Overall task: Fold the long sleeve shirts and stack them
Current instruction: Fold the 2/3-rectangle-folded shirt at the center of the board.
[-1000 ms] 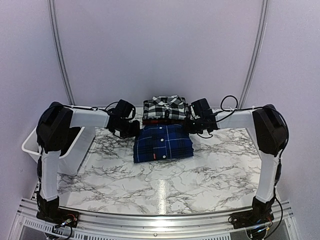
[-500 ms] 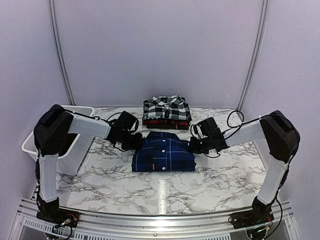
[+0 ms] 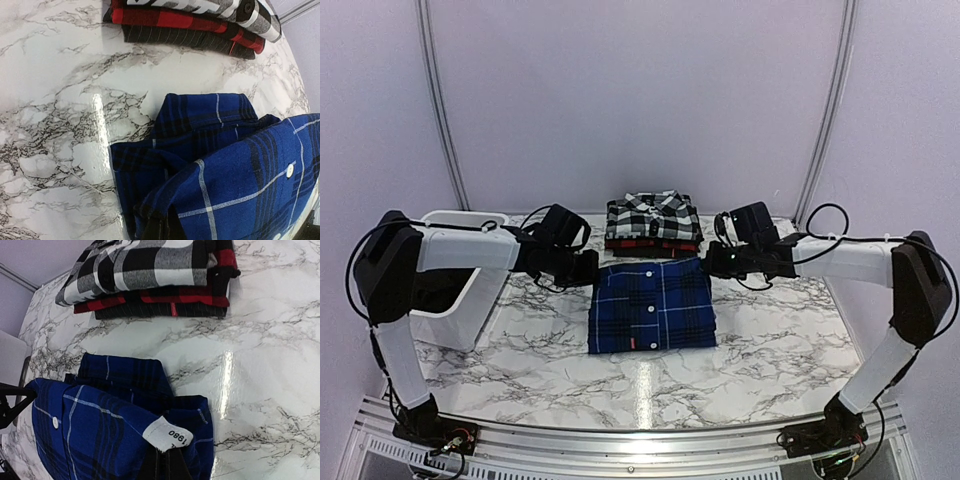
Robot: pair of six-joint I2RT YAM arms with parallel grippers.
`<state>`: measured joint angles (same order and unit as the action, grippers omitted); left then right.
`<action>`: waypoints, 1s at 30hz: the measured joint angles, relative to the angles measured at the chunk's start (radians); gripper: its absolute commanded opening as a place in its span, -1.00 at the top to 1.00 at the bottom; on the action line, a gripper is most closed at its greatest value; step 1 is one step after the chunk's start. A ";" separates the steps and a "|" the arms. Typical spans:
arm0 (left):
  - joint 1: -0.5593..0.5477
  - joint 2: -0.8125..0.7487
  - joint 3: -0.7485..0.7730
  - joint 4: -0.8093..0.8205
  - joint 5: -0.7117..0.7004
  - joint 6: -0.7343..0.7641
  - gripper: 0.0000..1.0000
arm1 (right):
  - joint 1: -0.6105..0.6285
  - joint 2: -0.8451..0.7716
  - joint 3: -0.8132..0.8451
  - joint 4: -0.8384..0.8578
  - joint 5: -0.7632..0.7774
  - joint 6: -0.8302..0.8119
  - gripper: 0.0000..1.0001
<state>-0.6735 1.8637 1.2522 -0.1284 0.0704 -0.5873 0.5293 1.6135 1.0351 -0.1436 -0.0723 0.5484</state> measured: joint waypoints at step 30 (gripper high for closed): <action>0.145 0.400 0.502 -0.136 0.033 0.115 0.14 | -0.142 0.406 0.347 -0.034 0.010 -0.149 -0.06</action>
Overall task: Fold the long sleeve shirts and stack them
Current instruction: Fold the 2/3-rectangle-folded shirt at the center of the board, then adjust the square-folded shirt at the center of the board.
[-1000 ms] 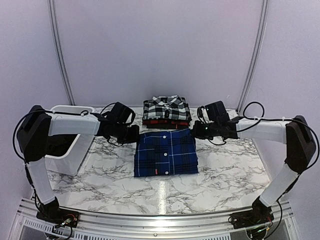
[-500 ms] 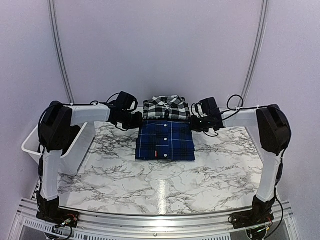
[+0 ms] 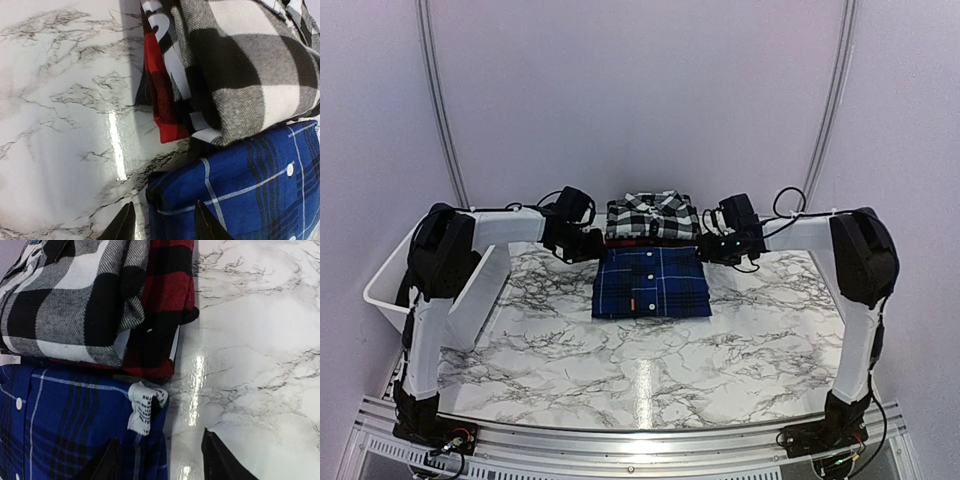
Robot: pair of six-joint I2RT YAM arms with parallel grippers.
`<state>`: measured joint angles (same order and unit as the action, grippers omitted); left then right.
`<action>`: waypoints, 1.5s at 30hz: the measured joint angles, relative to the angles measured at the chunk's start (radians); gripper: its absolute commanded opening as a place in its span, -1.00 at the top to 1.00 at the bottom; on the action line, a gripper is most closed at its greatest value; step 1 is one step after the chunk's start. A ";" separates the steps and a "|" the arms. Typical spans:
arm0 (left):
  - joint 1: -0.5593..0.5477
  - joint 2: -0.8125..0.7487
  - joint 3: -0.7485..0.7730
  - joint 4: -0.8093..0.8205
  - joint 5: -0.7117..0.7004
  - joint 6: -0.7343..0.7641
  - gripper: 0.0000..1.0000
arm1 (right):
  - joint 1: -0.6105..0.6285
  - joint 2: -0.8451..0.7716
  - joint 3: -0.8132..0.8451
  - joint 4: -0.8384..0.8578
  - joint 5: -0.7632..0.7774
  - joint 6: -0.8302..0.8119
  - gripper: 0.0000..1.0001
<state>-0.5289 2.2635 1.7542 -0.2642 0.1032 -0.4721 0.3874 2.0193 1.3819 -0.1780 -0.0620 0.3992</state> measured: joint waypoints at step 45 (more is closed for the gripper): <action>-0.366 -0.343 -0.565 0.137 -0.037 -0.180 0.41 | 0.406 -0.299 -0.488 0.074 0.124 0.153 -0.07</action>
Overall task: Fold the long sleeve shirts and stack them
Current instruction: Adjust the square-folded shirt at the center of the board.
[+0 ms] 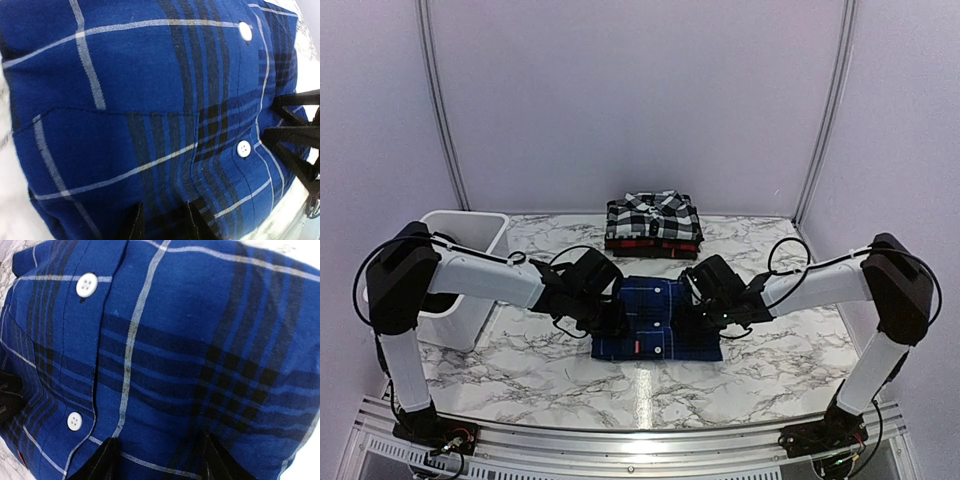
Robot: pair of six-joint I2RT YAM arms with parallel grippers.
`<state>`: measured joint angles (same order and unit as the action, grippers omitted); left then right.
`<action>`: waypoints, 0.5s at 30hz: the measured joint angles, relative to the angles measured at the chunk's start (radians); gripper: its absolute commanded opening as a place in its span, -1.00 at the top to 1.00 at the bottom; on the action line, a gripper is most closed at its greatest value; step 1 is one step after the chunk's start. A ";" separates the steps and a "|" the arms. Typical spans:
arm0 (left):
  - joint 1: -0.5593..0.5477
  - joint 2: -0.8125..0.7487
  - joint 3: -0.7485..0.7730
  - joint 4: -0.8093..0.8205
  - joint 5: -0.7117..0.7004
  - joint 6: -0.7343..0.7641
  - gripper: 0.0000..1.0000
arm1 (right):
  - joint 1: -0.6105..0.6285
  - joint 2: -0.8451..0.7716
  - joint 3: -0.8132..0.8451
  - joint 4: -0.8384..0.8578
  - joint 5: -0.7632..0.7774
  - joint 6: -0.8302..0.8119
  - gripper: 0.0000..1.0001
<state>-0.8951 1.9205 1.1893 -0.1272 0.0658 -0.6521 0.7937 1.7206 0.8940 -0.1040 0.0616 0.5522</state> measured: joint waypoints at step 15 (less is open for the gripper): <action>0.026 -0.010 0.199 -0.010 -0.031 -0.048 0.55 | -0.048 -0.048 0.285 -0.196 0.056 -0.053 0.42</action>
<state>-0.8696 1.9110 1.3880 -0.1371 0.0345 -0.6998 0.7456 1.6730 1.1793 -0.2996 0.1173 0.4992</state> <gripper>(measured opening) 0.240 0.311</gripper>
